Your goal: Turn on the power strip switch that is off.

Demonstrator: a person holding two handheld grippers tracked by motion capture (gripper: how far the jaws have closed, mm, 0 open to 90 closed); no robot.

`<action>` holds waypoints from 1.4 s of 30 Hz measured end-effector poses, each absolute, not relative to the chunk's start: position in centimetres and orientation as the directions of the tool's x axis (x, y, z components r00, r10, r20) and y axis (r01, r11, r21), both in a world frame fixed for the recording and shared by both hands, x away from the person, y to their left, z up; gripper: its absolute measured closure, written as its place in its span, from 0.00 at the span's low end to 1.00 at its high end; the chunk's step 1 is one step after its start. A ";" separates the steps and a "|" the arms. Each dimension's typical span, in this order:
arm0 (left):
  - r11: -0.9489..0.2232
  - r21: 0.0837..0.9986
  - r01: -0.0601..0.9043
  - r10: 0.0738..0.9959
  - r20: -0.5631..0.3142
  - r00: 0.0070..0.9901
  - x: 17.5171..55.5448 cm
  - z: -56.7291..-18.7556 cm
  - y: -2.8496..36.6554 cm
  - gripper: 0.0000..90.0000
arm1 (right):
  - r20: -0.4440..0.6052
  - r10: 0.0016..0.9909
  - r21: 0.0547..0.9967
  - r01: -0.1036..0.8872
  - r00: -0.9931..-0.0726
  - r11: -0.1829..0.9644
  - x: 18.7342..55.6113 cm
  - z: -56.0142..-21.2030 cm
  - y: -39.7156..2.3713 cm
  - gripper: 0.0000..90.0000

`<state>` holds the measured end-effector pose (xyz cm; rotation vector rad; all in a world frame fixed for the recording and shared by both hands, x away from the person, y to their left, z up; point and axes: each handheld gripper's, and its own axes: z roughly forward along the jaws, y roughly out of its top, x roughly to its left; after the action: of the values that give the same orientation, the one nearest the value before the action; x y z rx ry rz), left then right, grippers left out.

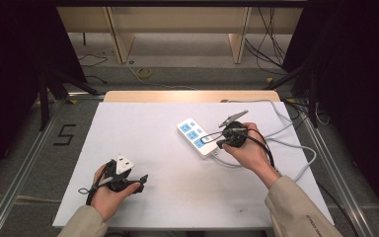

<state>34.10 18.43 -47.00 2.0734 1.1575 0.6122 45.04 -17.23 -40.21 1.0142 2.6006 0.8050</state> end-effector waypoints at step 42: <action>-0.376 0.744 0.553 0.868 0.073 0.492 33.9 -47.1 18.6 0.25 | -0.028 0.688 0.554 0.562 -0.725 0.615 48.5 -40.3 -14.8 1.00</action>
<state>33.90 18.60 -47.06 2.0746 1.1640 0.6117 48.52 -14.79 -40.29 1.0260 2.6024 0.7704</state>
